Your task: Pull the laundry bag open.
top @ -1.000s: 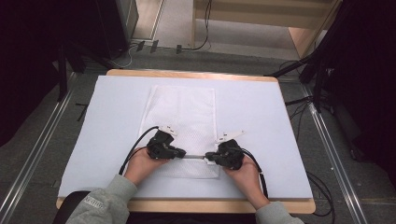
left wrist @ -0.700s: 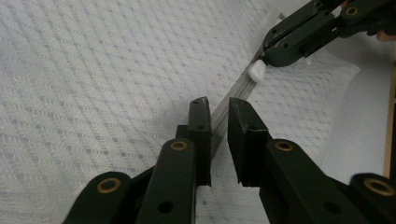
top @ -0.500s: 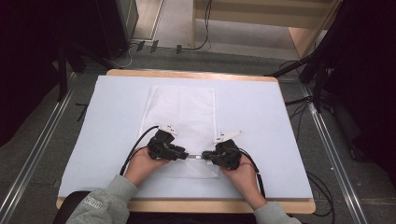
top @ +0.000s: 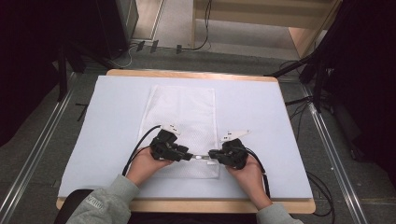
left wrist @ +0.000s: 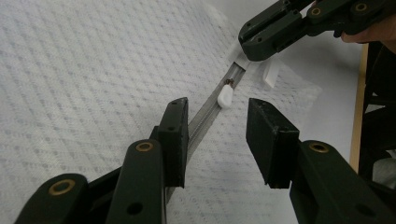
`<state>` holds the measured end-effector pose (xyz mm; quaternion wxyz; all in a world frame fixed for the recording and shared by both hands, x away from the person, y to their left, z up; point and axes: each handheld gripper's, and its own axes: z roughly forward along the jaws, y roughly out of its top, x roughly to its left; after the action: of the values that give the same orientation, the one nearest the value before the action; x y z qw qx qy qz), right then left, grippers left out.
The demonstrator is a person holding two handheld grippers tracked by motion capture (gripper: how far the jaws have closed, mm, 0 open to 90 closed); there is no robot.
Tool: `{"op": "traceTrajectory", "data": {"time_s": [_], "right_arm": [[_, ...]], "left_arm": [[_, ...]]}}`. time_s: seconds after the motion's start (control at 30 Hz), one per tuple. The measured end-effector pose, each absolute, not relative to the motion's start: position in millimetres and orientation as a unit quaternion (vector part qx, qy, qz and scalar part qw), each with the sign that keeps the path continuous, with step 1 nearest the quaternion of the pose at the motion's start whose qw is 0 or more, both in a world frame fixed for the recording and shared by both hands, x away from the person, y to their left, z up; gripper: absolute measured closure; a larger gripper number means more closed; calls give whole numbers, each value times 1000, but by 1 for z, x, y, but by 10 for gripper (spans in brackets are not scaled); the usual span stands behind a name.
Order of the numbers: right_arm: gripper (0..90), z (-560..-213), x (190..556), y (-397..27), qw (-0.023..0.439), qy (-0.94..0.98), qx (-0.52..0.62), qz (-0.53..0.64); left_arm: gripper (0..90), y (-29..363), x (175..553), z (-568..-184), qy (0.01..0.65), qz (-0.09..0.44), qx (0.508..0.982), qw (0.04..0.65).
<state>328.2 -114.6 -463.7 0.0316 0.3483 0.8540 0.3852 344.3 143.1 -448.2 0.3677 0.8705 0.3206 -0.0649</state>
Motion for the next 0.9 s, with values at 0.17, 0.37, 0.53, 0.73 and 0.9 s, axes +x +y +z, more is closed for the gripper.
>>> {"op": "traceTrajectory", "data": {"time_s": [0.17, 0.37, 0.53, 0.73, 0.9], "right_arm": [[891, -467, 327, -115, 32, 858, 353, 373], [895, -470, 326, -114, 35, 859, 351, 372], [894, -472, 326, -115, 33, 856, 350, 378], [894, -472, 326, -115, 34, 855, 349, 381], [893, -473, 325, -115, 40, 855, 349, 382]], "left_arm": [[613, 139, 346, -450, 322, -69, 872, 363], [627, 136, 348, -451, 326, -77, 869, 364], [642, 133, 348, -453, 326, -74, 871, 361], [672, 127, 349, -457, 323, -75, 873, 357], [686, 121, 350, -461, 321, -72, 876, 352]]}}
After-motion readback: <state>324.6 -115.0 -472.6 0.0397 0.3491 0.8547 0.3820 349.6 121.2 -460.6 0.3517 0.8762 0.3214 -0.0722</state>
